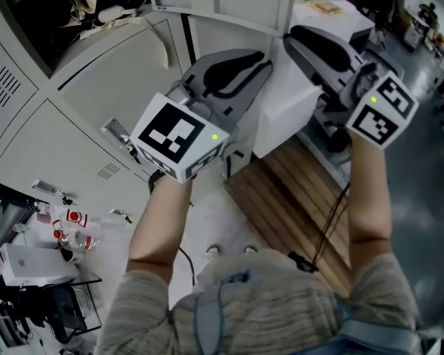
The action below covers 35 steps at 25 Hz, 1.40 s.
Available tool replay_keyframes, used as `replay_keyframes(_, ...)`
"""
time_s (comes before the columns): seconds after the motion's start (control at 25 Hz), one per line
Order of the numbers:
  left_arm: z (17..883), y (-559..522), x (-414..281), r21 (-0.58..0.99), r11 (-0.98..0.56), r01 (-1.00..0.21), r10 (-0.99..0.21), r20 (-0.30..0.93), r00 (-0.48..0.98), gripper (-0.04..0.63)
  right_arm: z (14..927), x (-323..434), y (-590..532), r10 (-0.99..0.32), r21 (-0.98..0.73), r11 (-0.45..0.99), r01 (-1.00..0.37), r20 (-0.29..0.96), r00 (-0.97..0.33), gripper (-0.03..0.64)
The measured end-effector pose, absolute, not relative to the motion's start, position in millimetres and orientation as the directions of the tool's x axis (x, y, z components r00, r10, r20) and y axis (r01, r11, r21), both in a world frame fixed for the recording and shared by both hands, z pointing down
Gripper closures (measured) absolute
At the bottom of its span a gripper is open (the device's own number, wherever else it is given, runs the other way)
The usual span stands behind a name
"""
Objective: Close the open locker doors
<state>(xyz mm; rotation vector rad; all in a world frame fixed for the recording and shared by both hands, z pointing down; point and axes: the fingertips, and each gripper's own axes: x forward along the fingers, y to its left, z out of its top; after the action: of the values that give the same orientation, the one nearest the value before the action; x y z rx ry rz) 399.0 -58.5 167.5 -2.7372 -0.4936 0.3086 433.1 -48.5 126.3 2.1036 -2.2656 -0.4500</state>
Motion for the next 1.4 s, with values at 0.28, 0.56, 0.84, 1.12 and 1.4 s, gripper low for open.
replay_keyframes(0.28, 161.7, -61.0, 376.4, -0.343, -0.901, 0.264, 0.340, -0.181, 0.923, 0.548, 129.0, 410.1, -49.5, -0.969, 0.248, 0.152, -0.957, -0.155, -0.194, 0.531)
replay_keyframes(0.56, 161.3, -66.0, 360.1, -0.362, -0.902, 0.235, 0.317, -0.186, 0.930, 0.548, 131.7, 382.3, -52.8, -0.952, 0.272, 0.206, -0.940, -0.166, -0.257, 0.531)
replay_keyframes(0.84, 157.6, -73.1, 338.3, -0.370, -0.910, 0.188, 0.280, -0.212, 0.936, 0.548, 131.1, 344.7, -62.3, -0.948, 0.316, 0.205, -0.926, -0.170, -0.268, 0.531)
replay_keyframes(1.12, 165.4, -93.4, 312.4, -0.354, -0.924, 0.142, 0.226, -0.210, 0.951, 0.548, 130.4, 309.2, -78.3, -0.947, 0.318, 0.199, -0.927, -0.183, -0.266, 0.531)
replay_keyframes(1.4, 162.5, -115.9, 283.4, -0.356, -0.928, 0.109, 0.193, -0.210, 0.958, 0.548, 129.8, 275.6, -101.5, -0.938, 0.324, 0.229, -0.918, -0.180, -0.298, 0.531)
